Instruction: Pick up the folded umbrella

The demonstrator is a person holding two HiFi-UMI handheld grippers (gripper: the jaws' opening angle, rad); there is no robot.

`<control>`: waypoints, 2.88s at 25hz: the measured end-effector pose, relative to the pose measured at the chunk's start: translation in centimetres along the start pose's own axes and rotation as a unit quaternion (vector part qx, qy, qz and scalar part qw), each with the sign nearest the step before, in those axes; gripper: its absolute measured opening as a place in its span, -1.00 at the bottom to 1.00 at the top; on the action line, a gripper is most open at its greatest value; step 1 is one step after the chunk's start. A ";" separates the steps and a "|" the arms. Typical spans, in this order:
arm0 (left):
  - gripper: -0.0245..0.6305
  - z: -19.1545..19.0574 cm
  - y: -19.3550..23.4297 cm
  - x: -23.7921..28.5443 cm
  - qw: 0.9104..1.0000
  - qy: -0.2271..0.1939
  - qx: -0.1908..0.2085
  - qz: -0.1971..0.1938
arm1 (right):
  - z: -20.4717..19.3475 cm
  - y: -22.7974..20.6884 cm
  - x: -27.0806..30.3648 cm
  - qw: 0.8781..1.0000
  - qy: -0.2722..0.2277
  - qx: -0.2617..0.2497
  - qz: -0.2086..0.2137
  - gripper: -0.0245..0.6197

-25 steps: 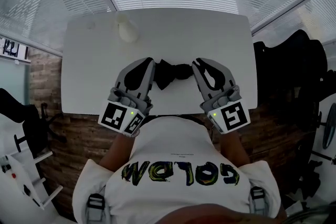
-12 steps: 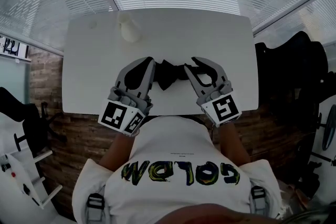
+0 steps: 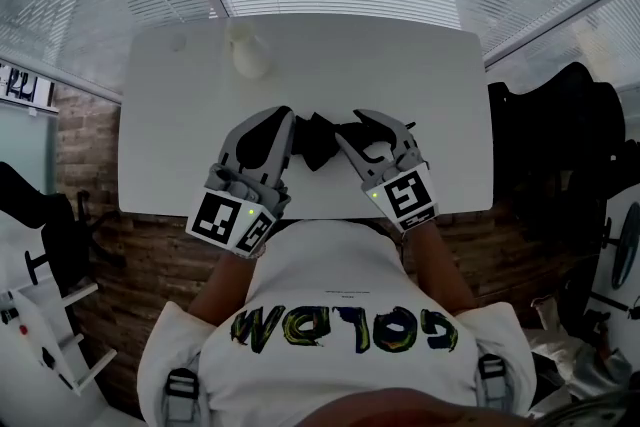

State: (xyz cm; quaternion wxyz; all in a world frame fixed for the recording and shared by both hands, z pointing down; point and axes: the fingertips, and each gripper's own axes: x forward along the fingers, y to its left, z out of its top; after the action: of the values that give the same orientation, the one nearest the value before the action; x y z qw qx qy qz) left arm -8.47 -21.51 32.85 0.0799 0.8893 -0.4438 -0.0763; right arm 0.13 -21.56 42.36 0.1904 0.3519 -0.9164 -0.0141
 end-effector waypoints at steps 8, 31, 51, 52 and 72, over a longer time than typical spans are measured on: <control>-0.89 -0.2 0.5 -0.1 1.000 0.000 -0.003 0.004 | -2.9 0.9 2.1 0.999 0.035 0.007 0.029 -0.29; -0.89 -0.5 1.3 0.1 1.000 0.002 -0.009 0.013 | -11.3 4.8 8.5 0.973 0.165 -0.076 0.143 0.11; -0.89 -0.6 1.1 -0.1 1.000 0.003 -0.015 0.013 | -19.0 7.2 12.4 0.921 0.287 -0.126 0.231 0.22; -0.89 -0.6 1.1 -0.1 1.000 0.003 -0.015 0.012 | -19.4 7.2 12.5 0.919 0.293 -0.127 0.234 0.22; -0.89 -1.1 0.8 -0.5 1.000 0.010 -0.020 0.011 | -22.4 8.5 14.1 0.866 0.366 -0.169 0.296 0.23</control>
State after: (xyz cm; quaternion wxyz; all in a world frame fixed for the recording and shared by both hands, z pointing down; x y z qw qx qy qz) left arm -9.18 -21.57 34.09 0.1026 0.8834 -0.4510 -0.0750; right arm -6.82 -21.93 69.31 0.5640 0.0066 -0.8255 0.0178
